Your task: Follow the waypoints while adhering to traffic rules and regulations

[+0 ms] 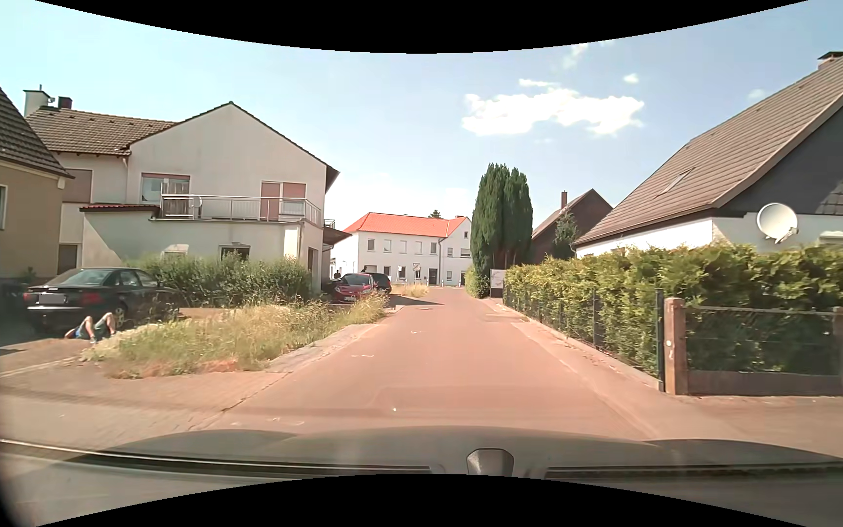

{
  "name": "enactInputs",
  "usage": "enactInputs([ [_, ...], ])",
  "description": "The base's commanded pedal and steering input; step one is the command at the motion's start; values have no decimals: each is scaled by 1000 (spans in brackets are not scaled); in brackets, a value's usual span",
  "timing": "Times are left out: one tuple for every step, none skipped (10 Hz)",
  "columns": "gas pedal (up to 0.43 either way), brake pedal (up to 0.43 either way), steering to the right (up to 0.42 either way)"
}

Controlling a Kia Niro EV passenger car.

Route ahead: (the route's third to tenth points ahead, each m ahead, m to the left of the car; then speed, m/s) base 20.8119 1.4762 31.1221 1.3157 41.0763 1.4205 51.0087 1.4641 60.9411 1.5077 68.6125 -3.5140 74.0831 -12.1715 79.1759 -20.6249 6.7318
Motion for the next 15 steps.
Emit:
enactInputs([
  [130, 6, 2],
  [118, 6, 1],
  [118, 6, 1],
  [118, 6, 1],
  [98, 6, 1],
  [98, 6, 0],
  [98, 6, 1],
  [98, 6, 0],
  [98, 6, 1],
  [87, 6, 0],
  [87, 6, 1],
  [87, 6, 2],
  [87, 6, 2],
  [87, 6, 2],
  [87, 6, 2],
])
